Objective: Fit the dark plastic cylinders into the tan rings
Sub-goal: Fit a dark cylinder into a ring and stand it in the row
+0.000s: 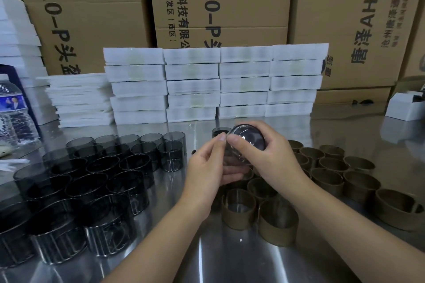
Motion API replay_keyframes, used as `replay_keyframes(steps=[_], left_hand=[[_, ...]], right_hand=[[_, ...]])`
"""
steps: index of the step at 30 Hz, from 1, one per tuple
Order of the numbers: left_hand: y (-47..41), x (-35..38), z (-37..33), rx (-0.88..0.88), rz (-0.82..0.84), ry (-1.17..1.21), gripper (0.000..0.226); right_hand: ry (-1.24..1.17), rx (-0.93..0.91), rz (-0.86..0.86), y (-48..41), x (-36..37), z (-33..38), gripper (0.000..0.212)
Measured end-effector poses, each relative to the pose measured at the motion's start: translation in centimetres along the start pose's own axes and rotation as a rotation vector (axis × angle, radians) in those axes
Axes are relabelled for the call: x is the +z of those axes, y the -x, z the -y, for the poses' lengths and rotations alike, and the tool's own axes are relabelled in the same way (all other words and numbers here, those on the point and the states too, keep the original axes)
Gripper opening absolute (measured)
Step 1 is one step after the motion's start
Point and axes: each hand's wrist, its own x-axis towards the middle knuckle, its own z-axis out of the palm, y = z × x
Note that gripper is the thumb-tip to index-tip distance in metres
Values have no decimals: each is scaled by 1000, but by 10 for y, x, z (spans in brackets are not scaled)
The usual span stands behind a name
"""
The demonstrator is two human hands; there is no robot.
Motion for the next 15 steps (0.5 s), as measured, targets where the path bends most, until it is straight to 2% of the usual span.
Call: replay_keyframes(steps=[12, 15], left_hand=[[-1, -1, 1, -9, 37, 5, 31], [-1, -1, 2, -13, 34, 10, 27]], right_hand=[[-69, -27, -40, -4, -1, -2, 5], [-66, -36, -52, -4, -2, -1, 9]])
